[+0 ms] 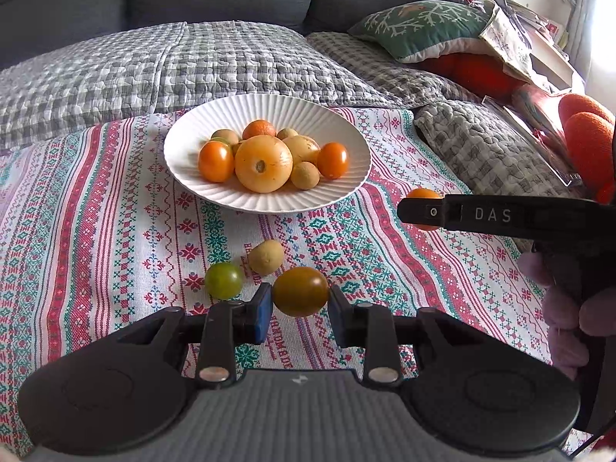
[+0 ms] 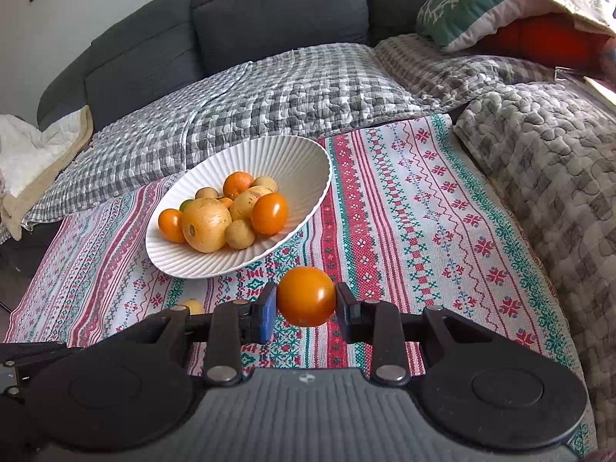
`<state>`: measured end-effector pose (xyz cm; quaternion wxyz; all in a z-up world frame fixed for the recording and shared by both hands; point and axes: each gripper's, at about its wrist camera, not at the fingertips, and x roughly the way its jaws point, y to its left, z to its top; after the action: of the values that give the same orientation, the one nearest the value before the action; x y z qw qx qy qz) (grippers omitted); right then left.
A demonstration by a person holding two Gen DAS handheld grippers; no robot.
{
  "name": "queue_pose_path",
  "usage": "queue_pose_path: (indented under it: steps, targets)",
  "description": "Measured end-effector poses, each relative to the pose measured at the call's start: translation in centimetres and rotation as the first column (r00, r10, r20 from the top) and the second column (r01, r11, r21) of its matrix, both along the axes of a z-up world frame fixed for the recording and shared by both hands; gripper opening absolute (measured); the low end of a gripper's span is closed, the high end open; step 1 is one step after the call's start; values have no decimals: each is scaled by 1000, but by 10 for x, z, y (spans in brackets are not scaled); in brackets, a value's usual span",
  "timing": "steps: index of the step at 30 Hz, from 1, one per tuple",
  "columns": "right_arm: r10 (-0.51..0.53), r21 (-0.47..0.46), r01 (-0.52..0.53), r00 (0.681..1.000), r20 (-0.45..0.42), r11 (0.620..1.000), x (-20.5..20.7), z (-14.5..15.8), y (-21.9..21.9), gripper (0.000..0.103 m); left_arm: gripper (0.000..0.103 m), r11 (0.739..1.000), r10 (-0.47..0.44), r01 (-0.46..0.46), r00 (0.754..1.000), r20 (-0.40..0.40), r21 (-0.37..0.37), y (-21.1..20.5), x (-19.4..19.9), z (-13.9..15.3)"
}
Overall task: Organize fruits
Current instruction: 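Carry both held tomatoes into the white bowl and open both grippers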
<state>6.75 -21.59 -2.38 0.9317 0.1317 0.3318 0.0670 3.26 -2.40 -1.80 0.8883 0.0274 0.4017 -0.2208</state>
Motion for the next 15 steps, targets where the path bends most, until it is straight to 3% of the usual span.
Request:
queue_pose_path:
  steps: [6,15]
  targets:
    - [18,45,-20,999,39,999,3,14,-2,28,24,999,45,-44,999,13,-30,4,22,12]
    - [11,96,-16,999,53,995,43,12,-1,28,24,994,104,-102,993,51,-40,7,82,34]
